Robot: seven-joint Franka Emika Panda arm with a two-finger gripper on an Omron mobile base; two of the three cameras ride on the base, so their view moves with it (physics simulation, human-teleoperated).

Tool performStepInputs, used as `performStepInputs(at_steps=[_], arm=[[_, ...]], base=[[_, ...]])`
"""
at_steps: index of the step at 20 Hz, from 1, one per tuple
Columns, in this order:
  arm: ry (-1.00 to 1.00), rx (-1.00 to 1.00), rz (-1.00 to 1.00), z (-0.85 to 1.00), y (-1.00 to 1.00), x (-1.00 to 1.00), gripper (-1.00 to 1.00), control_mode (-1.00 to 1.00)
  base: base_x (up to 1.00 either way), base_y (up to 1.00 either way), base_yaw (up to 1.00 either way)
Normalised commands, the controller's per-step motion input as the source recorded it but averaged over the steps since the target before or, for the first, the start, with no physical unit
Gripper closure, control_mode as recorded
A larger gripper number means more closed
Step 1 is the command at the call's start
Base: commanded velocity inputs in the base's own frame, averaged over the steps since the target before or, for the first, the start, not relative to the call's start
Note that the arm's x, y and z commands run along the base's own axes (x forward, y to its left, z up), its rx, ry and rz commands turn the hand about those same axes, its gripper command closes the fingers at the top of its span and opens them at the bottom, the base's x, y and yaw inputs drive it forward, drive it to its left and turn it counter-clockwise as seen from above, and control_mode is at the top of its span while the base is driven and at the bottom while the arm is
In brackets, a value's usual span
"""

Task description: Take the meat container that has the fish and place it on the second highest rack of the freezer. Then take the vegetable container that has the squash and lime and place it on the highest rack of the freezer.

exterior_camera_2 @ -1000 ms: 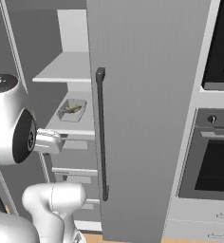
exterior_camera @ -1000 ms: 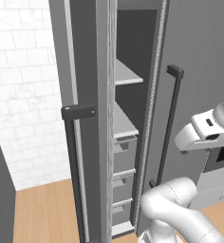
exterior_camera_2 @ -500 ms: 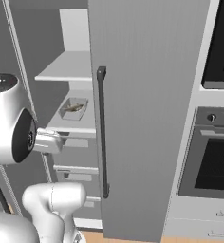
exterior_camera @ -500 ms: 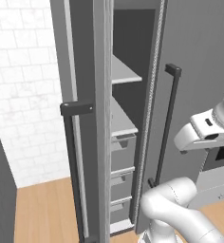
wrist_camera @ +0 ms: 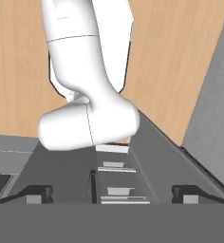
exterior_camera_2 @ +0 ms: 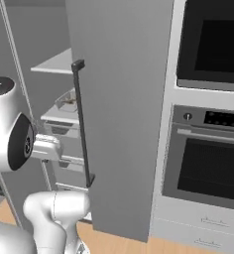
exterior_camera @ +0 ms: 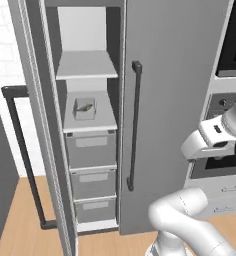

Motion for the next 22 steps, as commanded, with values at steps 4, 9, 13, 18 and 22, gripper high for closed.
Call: performStepInputs(at_steps=[4,9,13,18,22], arm=[[0.0,0.0,0.0,0.0,0.0,0.0,-1.0,1.0],[0.0,0.0,0.0,0.0,0.0,0.0,-1.0,1.0],[0.0,0.0,0.0,0.0,0.0,0.0,-1.0,1.0],[0.0,0.0,0.0,0.0,0.0,0.0,-1.0,1.0],[0.0,0.0,0.0,0.0,0.0,0.0,-1.0,1.0]], base=[[-0.41,-1.0,0.17],[-0.19,-1.0,0.12],[0.0,-0.98,0.08],[0.01,-0.9,0.05],[0.11,-0.97,0.04]])
